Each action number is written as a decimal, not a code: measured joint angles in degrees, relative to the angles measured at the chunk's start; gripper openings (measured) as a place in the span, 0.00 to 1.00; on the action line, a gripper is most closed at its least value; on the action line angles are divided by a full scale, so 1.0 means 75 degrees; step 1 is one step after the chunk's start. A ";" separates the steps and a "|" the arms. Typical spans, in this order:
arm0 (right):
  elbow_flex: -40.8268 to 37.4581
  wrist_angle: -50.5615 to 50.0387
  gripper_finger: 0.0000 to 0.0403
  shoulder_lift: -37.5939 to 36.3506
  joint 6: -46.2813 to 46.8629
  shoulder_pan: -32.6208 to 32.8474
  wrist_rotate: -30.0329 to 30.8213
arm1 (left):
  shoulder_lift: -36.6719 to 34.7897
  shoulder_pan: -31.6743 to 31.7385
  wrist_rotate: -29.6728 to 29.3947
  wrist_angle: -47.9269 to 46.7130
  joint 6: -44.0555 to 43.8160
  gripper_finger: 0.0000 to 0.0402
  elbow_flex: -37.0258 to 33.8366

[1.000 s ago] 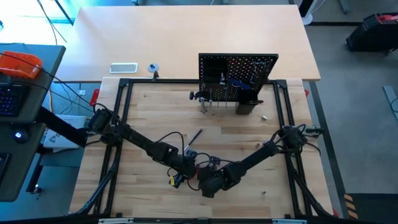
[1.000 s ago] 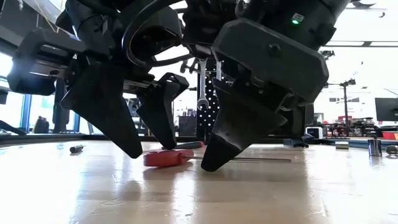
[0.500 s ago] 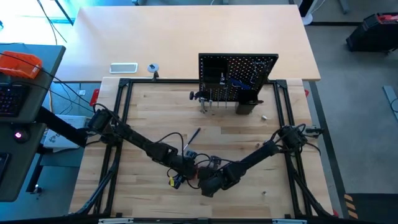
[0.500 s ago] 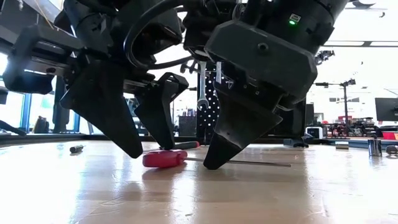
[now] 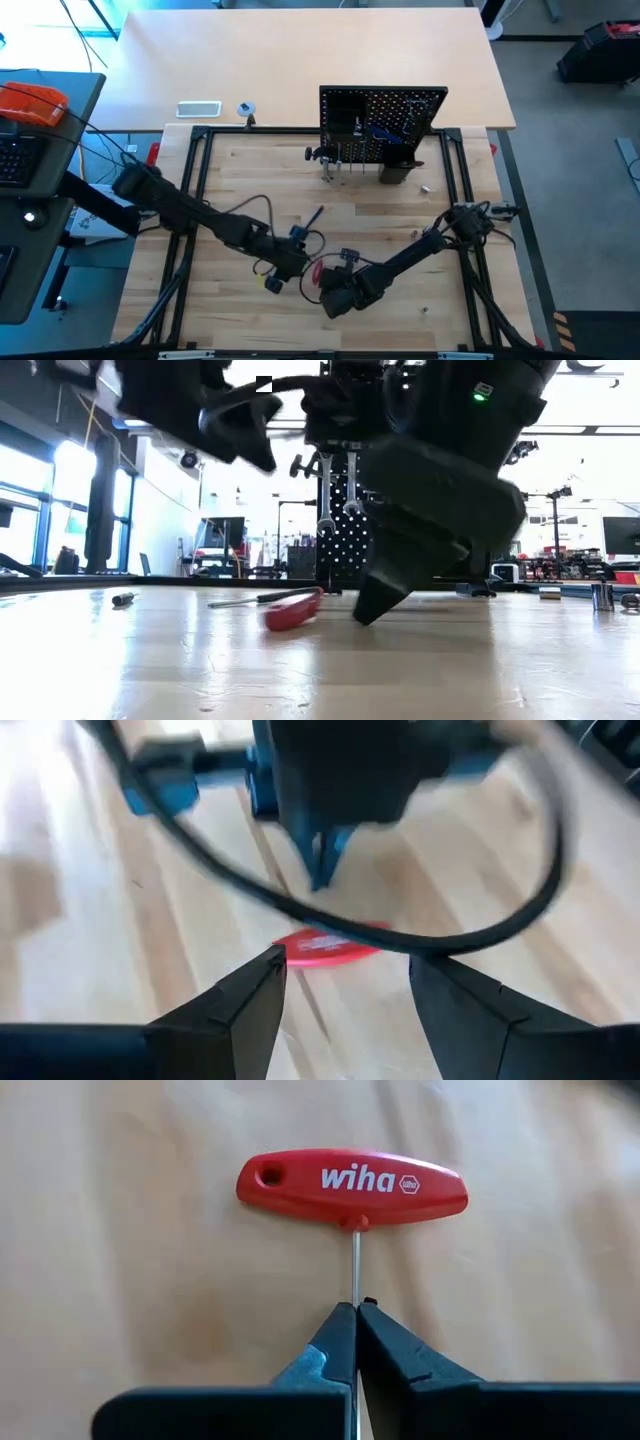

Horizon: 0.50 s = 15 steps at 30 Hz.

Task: Hang tools onto peg board
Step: Hang the red T-handle hex key onto the pegboard

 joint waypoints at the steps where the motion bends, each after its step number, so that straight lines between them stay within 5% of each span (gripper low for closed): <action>1: 0.0139 -0.0319 0.00 0.0012 0.0040 0.0042 0.0151 | -0.0184 0.0000 -0.0004 -0.0010 -0.0001 0.51 0.0000; 15: 0.2608 -0.3856 0.00 -0.0007 0.0908 0.0864 0.3122 | -0.2442 0.0006 -0.0441 -0.0019 -0.0553 0.51 0.0012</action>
